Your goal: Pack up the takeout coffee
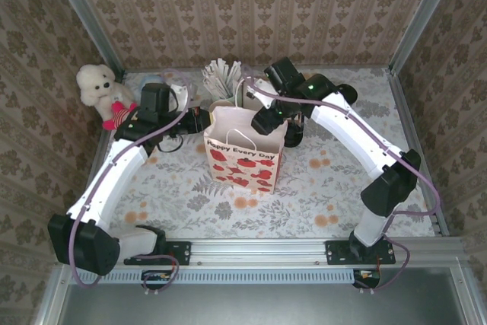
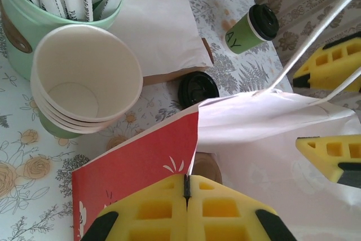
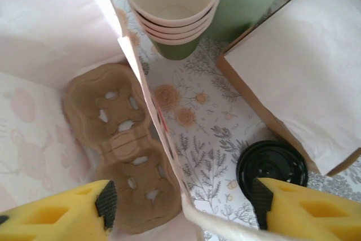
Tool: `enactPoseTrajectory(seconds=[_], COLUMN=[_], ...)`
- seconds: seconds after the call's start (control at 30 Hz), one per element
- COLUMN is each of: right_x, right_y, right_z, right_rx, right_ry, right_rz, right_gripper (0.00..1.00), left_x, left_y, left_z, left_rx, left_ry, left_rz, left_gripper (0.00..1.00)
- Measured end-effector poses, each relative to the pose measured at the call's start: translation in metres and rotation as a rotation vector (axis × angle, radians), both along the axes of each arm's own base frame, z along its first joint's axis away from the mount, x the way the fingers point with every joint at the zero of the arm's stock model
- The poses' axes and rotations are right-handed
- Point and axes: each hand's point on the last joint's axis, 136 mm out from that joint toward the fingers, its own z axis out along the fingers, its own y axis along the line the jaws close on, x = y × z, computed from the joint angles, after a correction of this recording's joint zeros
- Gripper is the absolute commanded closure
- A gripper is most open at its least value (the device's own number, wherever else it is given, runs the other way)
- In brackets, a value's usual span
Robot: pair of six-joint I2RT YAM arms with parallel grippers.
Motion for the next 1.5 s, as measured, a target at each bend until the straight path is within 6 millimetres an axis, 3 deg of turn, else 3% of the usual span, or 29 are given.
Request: enactPoseTrajectory(seconds=[0.13, 0.23, 0.3, 0.47, 0.57, 0.63, 0.7, 0.77, 0.83, 1.07, 1.27, 1.5], right_x=[-0.005, -0.009, -0.010, -0.024, -0.037, -0.047, -0.051, -0.052, -0.048, -0.039, -0.038, -0.034], right_y=[0.008, 0.010, 0.011, 0.021, 0.024, 0.020, 0.009, 0.000, -0.003, 0.012, 0.023, 0.035], right_z=[0.003, 0.001, 0.002, 0.011, 0.019, 0.019, 0.010, -0.006, -0.014, -0.002, -0.016, -0.005], right_rx=[0.026, 0.026, 0.026, 0.023, 0.036, 0.051, 0.050, 0.034, 0.036, 0.149, 0.196, 0.279], right_ry=[0.030, 0.043, 0.047, 0.035, 0.031, 0.048, 0.070, 0.101, 0.110, 0.111, 0.152, 0.173], right_rz=[0.045, 0.059, 0.053, 0.004, -0.055, -0.114, -0.193, -0.273, -0.342, -0.428, -0.473, -0.543], right_gripper=[0.79, 0.95, 1.00, 1.00, 1.00, 1.00, 1.00, 1.00, 1.00, 1.00, 1.00, 1.00], left_x=[0.000, 0.000, -0.002, -0.007, -0.008, -0.008, -0.006, -0.004, -0.001, 0.012, 0.015, 0.012], left_y=[0.002, 0.003, 0.002, -0.005, -0.009, -0.007, -0.001, 0.009, 0.020, 0.051, 0.070, 0.087], left_z=[0.001, 0.003, 0.008, 0.031, 0.049, 0.055, 0.059, 0.060, 0.060, 0.045, 0.026, -0.001], left_rx=[-0.014, -0.022, -0.031, -0.066, -0.106, -0.127, -0.130, -0.120, -0.100, -0.034, 0.009, 0.064], left_ry=[0.004, 0.009, 0.009, -0.027, -0.067, -0.077, -0.092, -0.109, -0.120, -0.081, -0.006, 0.115], left_rz=[-0.007, -0.014, -0.029, -0.083, -0.118, -0.118, -0.095, -0.050, 0.017, 0.201, 0.326, 0.445], left_gripper=[0.96, 0.94, 0.91, 0.72, 0.49, 0.26, 0.11, 0.02, 0.00, 0.00, 0.00, 0.00])
